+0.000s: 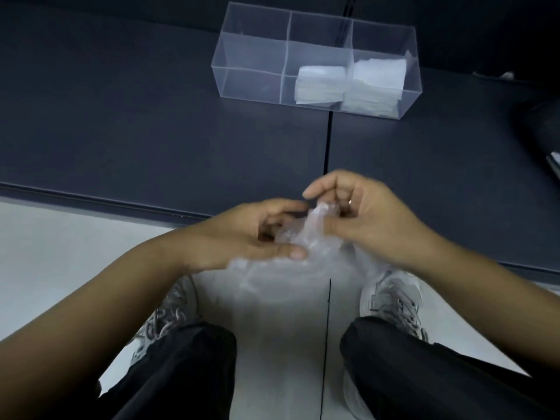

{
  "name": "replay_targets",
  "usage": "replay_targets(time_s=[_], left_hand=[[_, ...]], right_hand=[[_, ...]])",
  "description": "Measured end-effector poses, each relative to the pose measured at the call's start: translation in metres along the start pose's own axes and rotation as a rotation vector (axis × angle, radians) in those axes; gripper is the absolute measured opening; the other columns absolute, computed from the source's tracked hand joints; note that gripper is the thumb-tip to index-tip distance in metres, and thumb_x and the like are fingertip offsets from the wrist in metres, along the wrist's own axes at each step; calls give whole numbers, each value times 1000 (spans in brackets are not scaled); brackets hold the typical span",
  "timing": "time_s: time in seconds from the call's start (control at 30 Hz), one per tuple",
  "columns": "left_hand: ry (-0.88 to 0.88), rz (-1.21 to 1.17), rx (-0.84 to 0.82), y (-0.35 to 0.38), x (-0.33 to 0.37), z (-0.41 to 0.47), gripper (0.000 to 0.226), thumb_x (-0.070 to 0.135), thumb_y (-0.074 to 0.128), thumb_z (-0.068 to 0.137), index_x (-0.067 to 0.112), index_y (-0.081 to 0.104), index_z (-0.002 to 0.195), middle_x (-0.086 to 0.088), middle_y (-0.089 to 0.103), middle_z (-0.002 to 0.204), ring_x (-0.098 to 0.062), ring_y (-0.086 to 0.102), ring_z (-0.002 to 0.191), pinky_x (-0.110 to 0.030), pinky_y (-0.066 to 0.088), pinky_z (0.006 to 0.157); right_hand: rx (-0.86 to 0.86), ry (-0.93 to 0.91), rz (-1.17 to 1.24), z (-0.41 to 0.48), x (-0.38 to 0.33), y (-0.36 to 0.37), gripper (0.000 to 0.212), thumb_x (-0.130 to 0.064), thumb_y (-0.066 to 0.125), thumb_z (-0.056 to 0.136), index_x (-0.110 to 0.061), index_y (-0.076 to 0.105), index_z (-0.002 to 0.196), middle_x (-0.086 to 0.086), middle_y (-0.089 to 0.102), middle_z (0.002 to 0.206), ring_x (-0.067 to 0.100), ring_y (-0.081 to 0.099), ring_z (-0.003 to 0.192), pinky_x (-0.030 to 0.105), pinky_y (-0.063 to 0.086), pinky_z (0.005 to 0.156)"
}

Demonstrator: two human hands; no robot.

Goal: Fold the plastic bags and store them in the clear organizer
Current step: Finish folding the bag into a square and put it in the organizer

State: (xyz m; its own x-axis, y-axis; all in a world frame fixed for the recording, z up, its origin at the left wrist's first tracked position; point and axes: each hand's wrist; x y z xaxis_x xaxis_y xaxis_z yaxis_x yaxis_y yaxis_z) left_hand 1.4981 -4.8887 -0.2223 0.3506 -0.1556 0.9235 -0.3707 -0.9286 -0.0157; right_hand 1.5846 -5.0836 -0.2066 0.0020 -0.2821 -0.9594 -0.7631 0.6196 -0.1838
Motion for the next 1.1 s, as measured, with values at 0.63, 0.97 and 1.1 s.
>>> replay_targets(time_s=[0.63,0.97,1.1], left_hand=[[-37,-388,381,-16,22,58,17,31,71,82,20,75,94,0,74,95,-14,68,88,-24,56,75],[-67,-561,721,-65,-1,36,23,-9,55,84,-1,65,103,-12,67,91,-25,63,82,-32,54,74],[-121,-477,859,-51,7,40,27,-12,47,86,6,61,72,-4,60,59,-15,51,56,-25,43,57]], right_hand=[[123,503,594,53,-7,-51,17,-26,68,74,-10,66,80,-2,57,57,6,46,41,18,44,39],[600,534,565,43,31,-118,22,-30,60,92,-14,58,77,-4,34,47,4,27,35,15,23,35],[834,189,-253,32,22,-102,32,-35,68,85,-18,62,112,2,57,94,7,53,76,16,42,66]])
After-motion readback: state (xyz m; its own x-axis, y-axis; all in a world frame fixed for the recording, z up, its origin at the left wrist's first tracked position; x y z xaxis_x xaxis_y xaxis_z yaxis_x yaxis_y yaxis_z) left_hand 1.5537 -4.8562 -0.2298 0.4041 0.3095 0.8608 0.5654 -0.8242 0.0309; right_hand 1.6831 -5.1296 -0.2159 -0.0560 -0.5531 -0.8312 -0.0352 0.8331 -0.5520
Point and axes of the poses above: each hand's wrist, its own z-axis towards the middle knuckle, its own y-axis out of the palm, x = y × z
